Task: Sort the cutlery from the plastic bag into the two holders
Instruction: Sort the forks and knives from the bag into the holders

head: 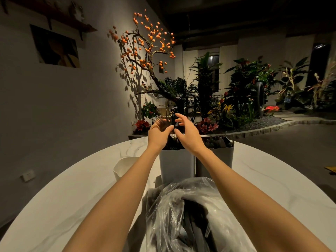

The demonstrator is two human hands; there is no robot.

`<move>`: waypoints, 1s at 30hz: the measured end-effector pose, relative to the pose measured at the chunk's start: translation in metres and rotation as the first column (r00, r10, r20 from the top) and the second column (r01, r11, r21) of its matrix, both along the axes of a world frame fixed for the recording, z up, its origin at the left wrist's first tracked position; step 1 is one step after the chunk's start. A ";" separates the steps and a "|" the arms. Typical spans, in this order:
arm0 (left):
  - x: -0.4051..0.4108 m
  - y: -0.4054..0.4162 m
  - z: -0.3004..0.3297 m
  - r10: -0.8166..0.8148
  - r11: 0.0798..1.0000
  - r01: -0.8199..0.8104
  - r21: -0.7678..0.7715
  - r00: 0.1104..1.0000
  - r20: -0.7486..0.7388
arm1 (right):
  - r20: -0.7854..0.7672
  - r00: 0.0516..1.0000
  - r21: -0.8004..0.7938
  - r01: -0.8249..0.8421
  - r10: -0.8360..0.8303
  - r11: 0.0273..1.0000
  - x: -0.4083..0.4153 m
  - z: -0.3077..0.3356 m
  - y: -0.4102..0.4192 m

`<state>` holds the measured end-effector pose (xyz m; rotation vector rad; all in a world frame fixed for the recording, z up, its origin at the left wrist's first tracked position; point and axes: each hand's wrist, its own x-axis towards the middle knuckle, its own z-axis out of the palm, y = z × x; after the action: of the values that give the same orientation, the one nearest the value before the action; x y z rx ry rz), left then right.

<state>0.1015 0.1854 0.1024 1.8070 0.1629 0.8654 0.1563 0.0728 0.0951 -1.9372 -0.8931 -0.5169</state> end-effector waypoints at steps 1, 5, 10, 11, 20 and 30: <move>0.000 0.000 0.000 0.002 1.000 -0.002 -0.008 1.000 -0.022 | 0.029 1.000 -0.011 -0.002 0.002 1.000 0.000 -0.001 0.002; 0.000 -0.001 -0.012 0.034 0.997 -0.019 0.079 0.980 -0.196 | 0.063 0.995 -0.045 0.083 -0.080 0.996 0.003 -0.004 0.002; -0.001 0.003 -0.015 -0.063 0.983 0.092 0.161 0.982 -0.177 | 0.034 0.981 -0.112 0.192 -0.189 0.975 0.008 -0.012 -0.007; -0.002 0.002 -0.013 -0.061 0.981 0.087 0.173 0.987 -0.150 | 0.031 0.986 -0.074 0.165 -0.163 0.984 0.007 -0.012 -0.008; 0.001 0.008 -0.019 0.113 0.950 -0.101 0.295 0.993 -0.023 | 0.148 0.986 -0.297 0.113 -0.071 0.948 0.003 -0.019 -0.006; -0.011 -0.003 -0.020 0.258 0.872 -0.117 0.475 0.935 -0.244 | 0.014 0.997 -0.452 0.079 -0.081 0.889 -0.010 -0.018 -0.018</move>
<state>0.0907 0.1823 0.0822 2.3978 0.3642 0.8024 0.1465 0.0547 0.0775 -2.4053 -0.9982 -0.3705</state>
